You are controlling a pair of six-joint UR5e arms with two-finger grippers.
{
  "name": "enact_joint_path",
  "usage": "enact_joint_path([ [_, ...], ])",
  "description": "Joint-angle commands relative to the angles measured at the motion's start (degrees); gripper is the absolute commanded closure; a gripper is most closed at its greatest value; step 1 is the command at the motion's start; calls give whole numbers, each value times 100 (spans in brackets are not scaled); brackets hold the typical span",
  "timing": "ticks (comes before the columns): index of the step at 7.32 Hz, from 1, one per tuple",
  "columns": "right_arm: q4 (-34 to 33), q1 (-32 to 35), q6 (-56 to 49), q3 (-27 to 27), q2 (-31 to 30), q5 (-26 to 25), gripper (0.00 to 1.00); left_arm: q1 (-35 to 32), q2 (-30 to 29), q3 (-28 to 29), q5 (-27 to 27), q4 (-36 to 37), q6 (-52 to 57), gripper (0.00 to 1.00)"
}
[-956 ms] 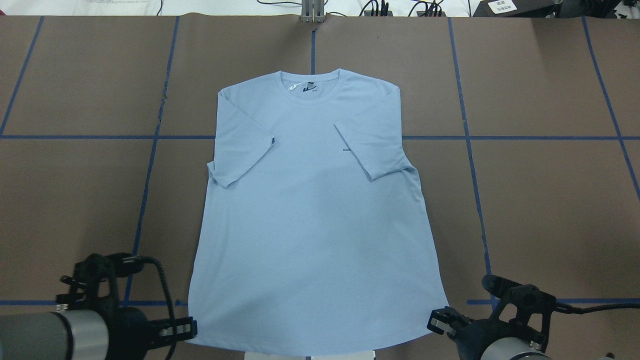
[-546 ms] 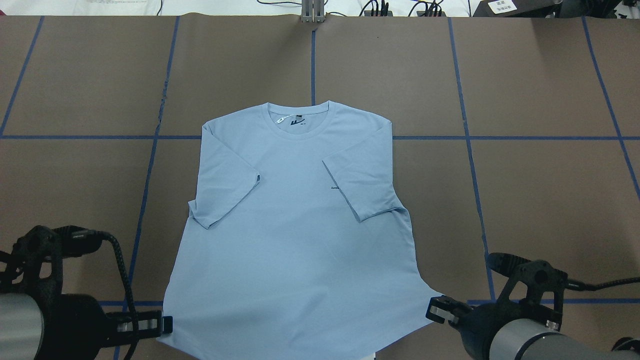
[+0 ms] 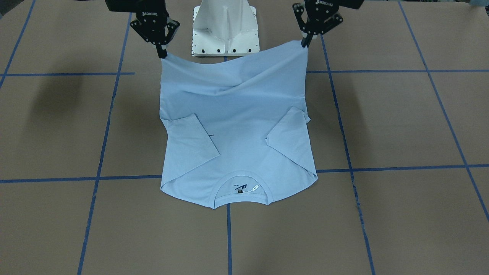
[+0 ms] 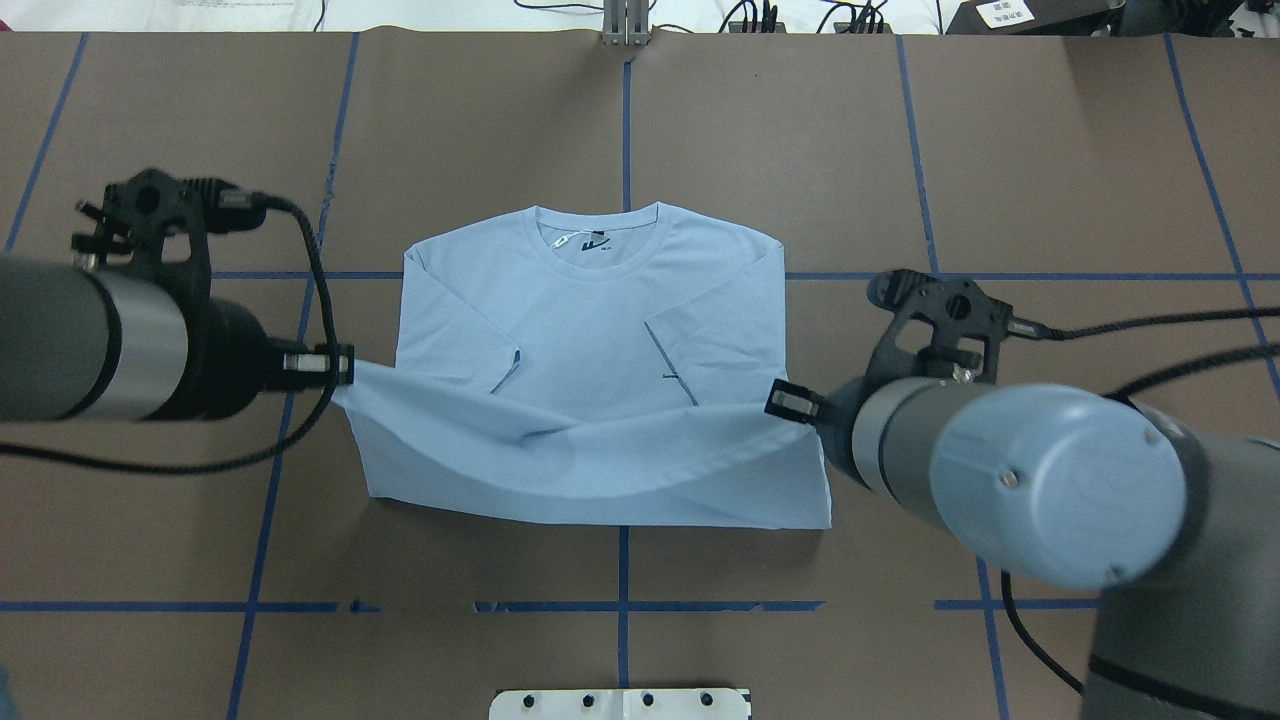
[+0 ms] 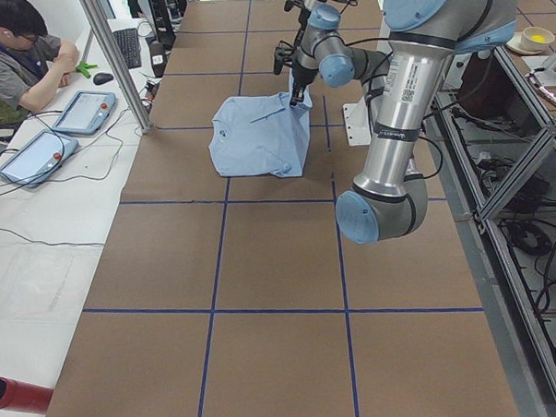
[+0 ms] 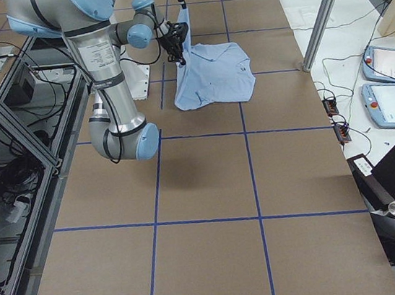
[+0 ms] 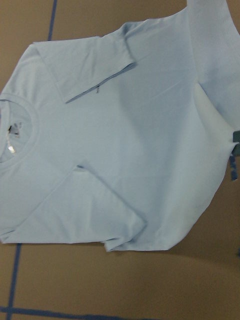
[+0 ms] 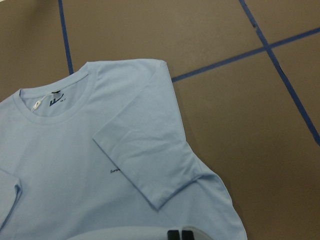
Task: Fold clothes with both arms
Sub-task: 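Lift the hem with both grippers and fold it toward the collar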
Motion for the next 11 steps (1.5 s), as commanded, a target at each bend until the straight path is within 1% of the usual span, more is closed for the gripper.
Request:
enact_joint_path([
  [1,521,767,-360,-1089,325,178,100,-666,-281,1004,-36,-32,611,100],
  [2,1091,1014,-439,-1798,473,186,100,-763,-429,1520,-27,-345,612,100],
  [3,1366,1260,-631,-2275,570,308,100,-790,-553,2291,95,-940,603,100],
  [4,1421,1419,-807,-2602,650,344,100,-790,-728,2986,262,-1555,603,100],
  [5,1430,1455,-835,-2988,851,336,100,-781,-808,3472,272,-1979,594,100],
  [6,1596,1456,-844,-3418,1044,318,100,-781,-896,3833,333,-2244,594,100],
  [7,2137,1456,-852,-3988,1124,301,100,-772,-1105,4290,342,-2403,603,100],
  [8,2682,1456,-853,-4377,1134,292,100,-764,-1238,4738,351,-2735,603,100],
  [9,2748,1456,-861,-4563,1134,283,100,-764,-1257,5021,351,-3008,603,100],
  [10,2757,1456,-879,-4617,1125,283,100,-746,-1309,5241,351,-3185,655,100],
  [11,2757,1456,-931,-4627,1125,283,100,-737,-1292,5313,351,-3309,726,100],
])
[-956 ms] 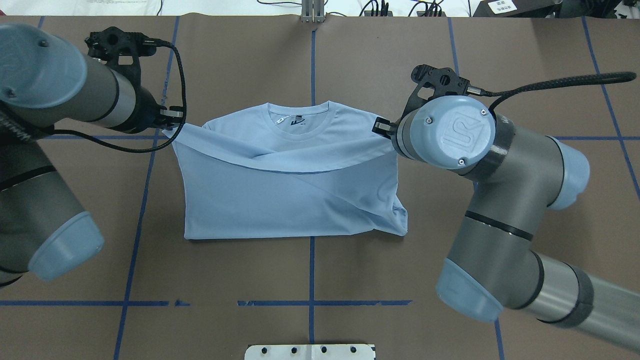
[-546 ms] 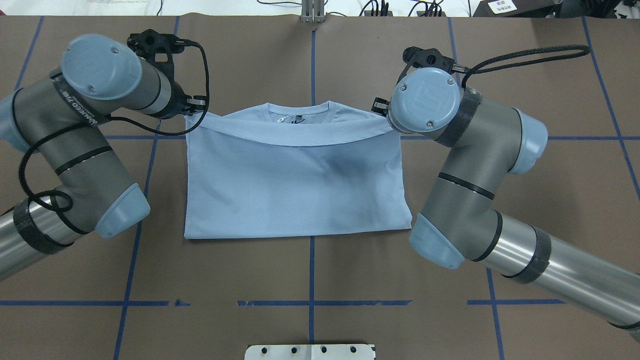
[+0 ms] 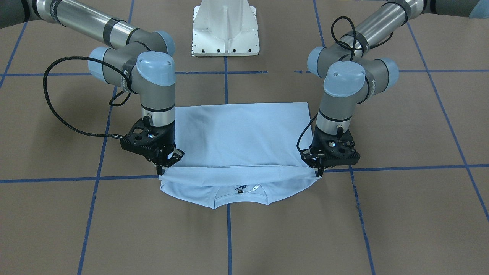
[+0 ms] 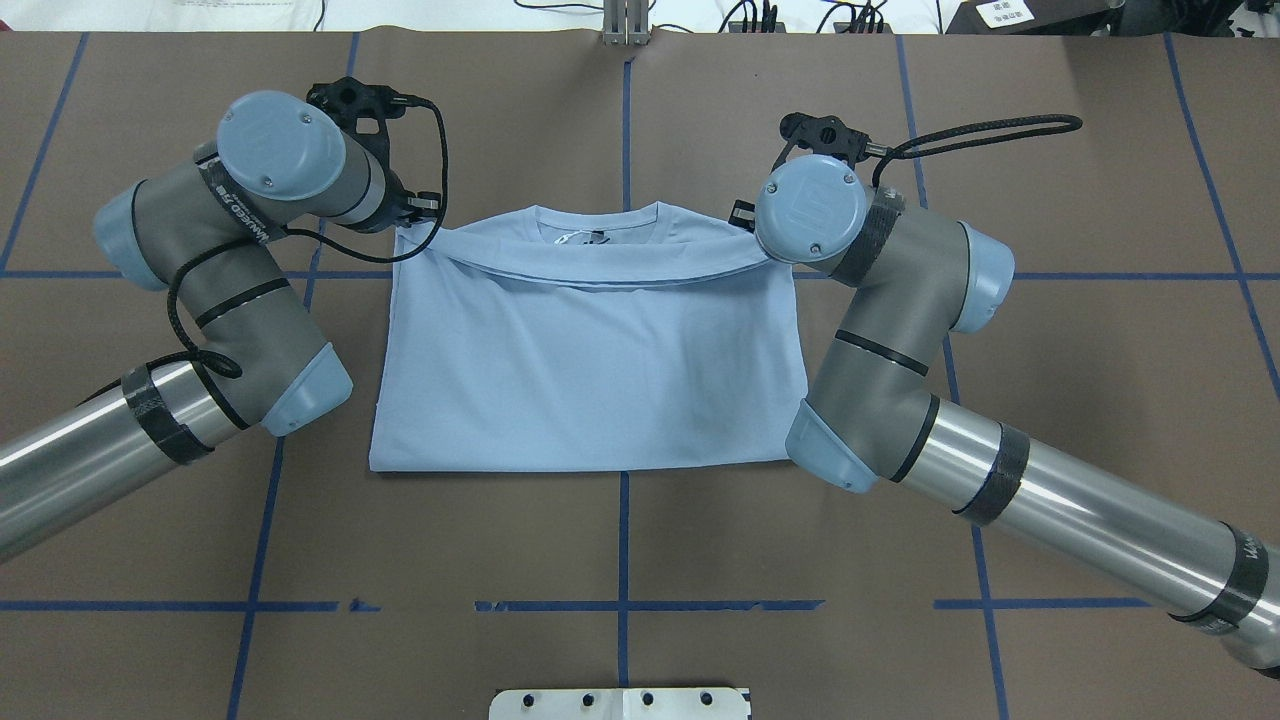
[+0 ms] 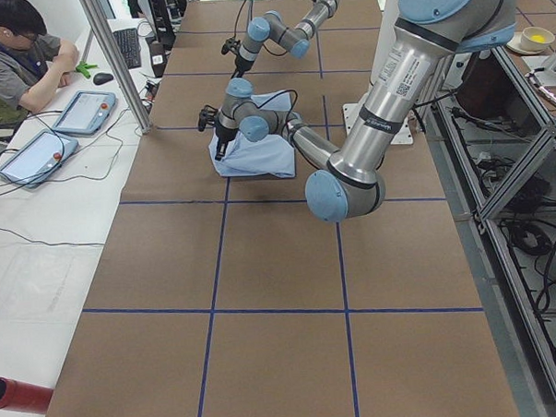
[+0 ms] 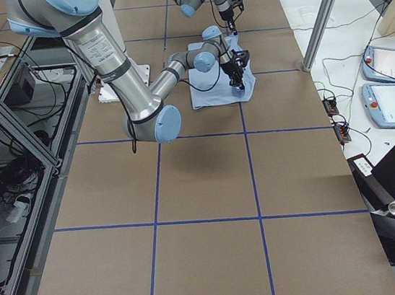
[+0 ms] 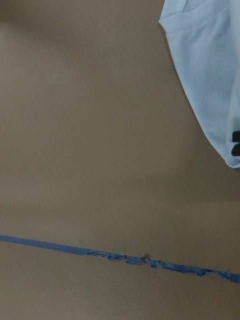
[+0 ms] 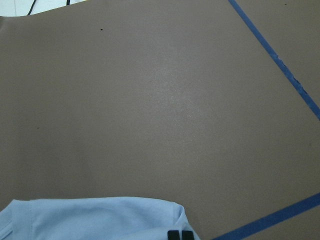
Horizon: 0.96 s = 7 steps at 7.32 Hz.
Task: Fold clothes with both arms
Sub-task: 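Lift the hem with both grippers and fold it toward the collar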
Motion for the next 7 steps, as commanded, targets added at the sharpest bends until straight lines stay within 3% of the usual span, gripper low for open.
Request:
enact_joint_path([
  [1,40,9,-83,-72,-8,-2,100,13,21,195,1,-212,89,100],
  [2,40,9,-101,-89,-42,-19,18,13,47,186,1,-220,116,41],
  [3,188,-17,-92,-142,36,-124,0,4,99,125,-8,-429,151,0],
  [4,303,52,-353,-99,28,-47,0,-5,213,-24,-60,-736,273,0],
  [5,330,140,-947,-64,1,59,0,39,501,-486,-78,-765,309,0],
  [7,453,141,-980,-19,-34,77,0,668,1421,-1592,-79,-783,83,0],
])
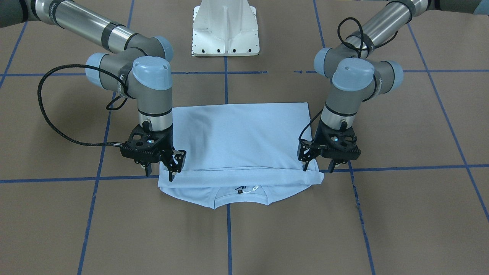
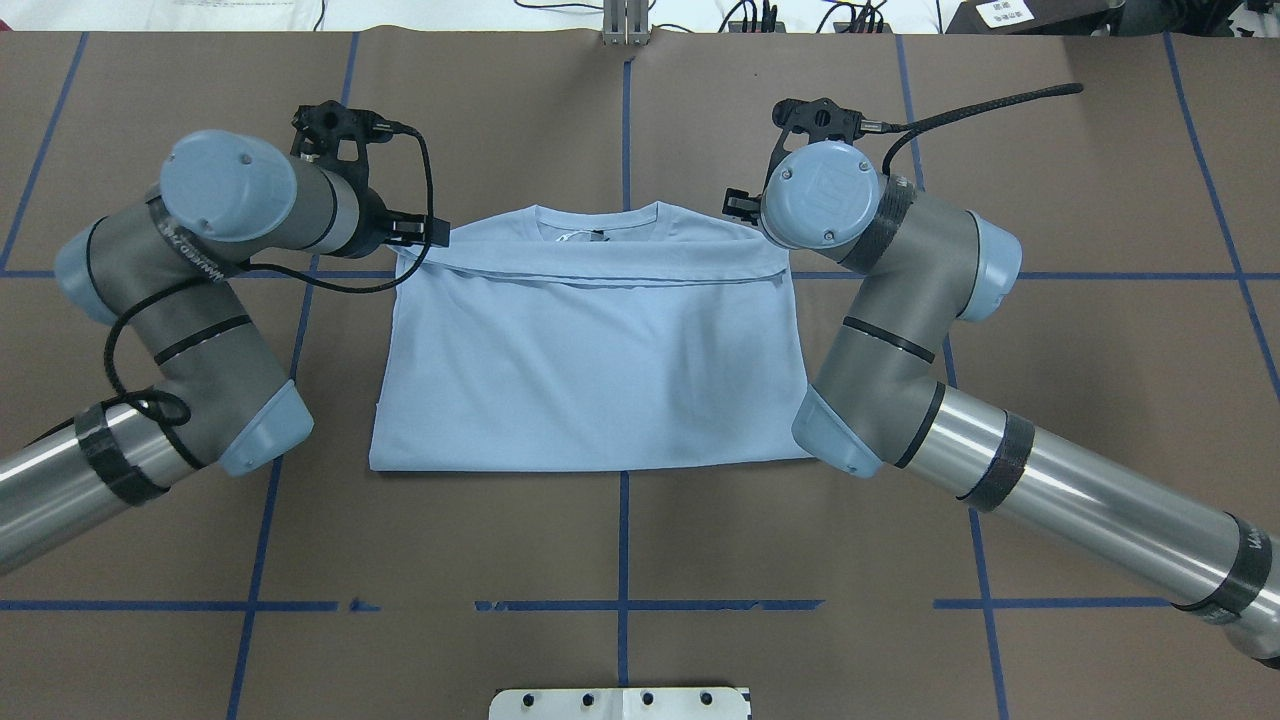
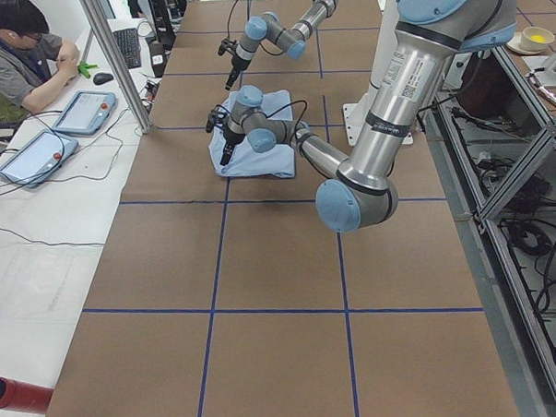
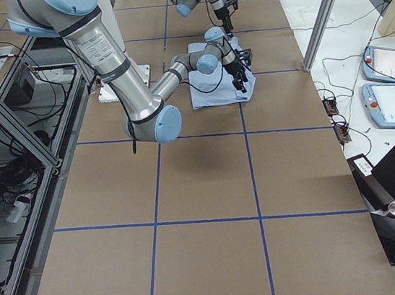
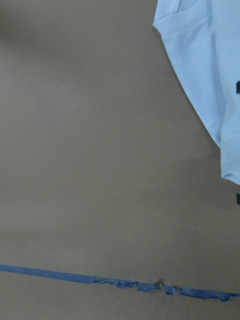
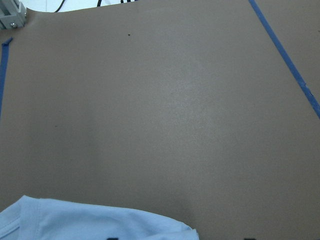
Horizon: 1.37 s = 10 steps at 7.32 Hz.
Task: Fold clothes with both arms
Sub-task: 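Lift the hem with both grippers and fold it toward the collar, then release the hem and move the left gripper to the folded shirt's side edge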
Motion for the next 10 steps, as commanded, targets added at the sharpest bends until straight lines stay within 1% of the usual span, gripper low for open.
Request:
enact_joint_path([
  [1,62,14,-91,68,-27,22,0,691,1039,-1200,39,-42,-515,0],
  [2,62,14,-91,78,-36,22,0,990,1339,-1492,170,-42,-910,0],
  [3,62,14,-100,95,-45,22,0,1324,1394,-1504,424,-95,-1419,9],
  [4,62,14,-91,104,-45,13,0,1614,1438,-1495,644,-104,-1920,23],
  [5,62,5,-91,104,-36,13,0,1713,1447,-1486,759,-104,-2056,30],
  [9,71,5,-82,104,-28,13,0,1731,1491,-1434,787,-86,-2057,32],
  [10,71,5,-73,104,-28,13,0,1731,1587,-1434,778,-86,-2048,32],
])
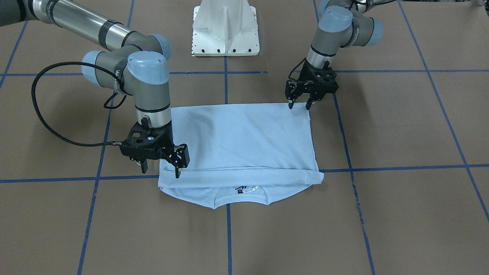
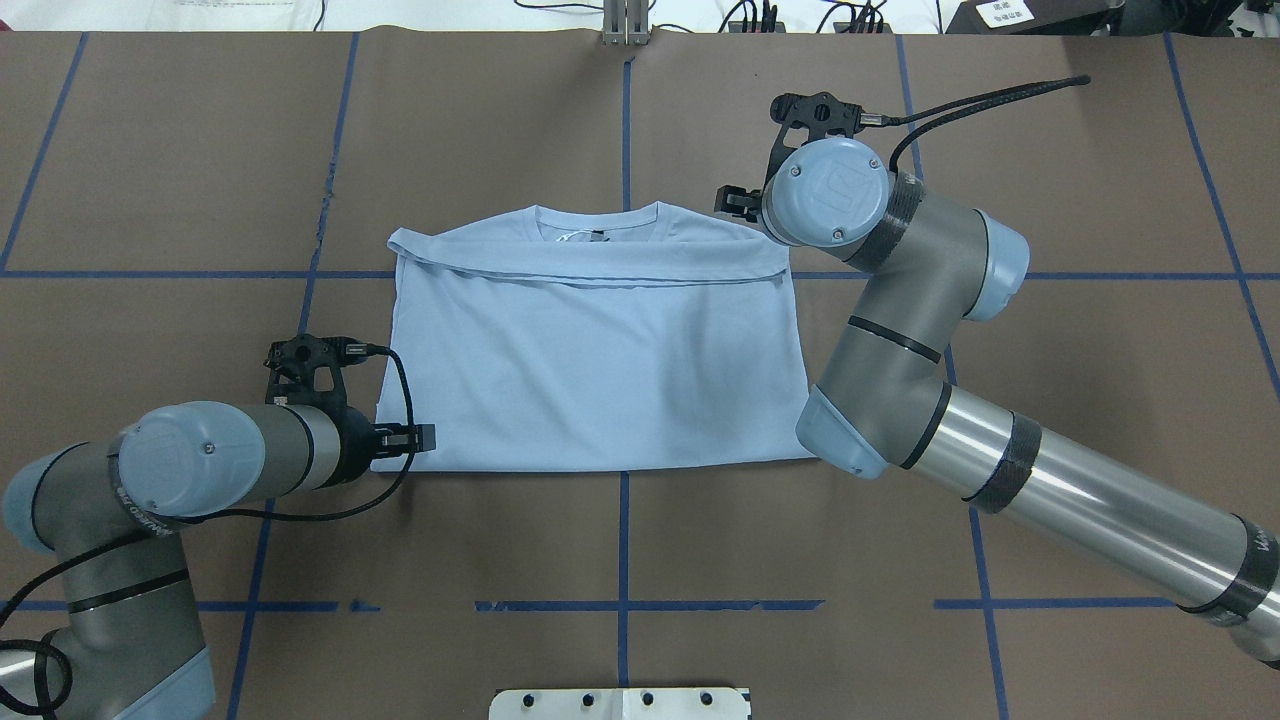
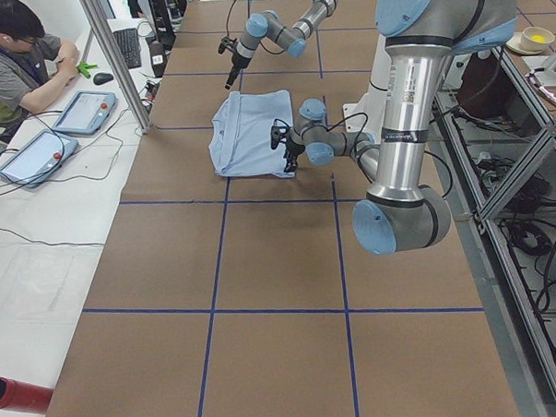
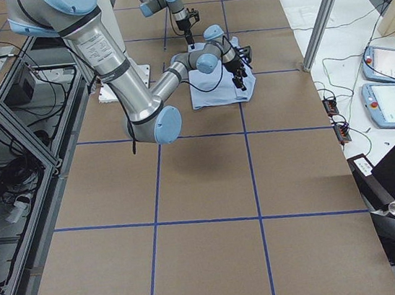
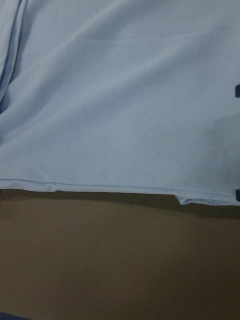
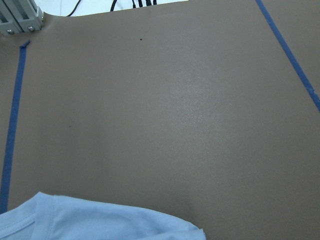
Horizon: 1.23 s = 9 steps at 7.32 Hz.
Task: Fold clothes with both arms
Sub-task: 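Release the hem and move the left gripper to the folded shirt's side edge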
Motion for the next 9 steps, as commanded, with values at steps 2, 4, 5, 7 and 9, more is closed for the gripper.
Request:
enact_joint_path([
  [2,0,0,16,0,-8,0,0,2,182,3,-4,4,31,32],
  [4,0,-9,16,0,-17,-9,0,46,147,11,5,4,14,38],
  [5,0,-9,16,0,-17,-9,0,64,130,20,-4,4,14,47],
  [7,0,-9,16,0,-17,-9,0,64,130,38,-4,4,14,47],
  [9,-9,-9,16,-9,-17,-9,0,99,103,55,-13,4,5,83],
])
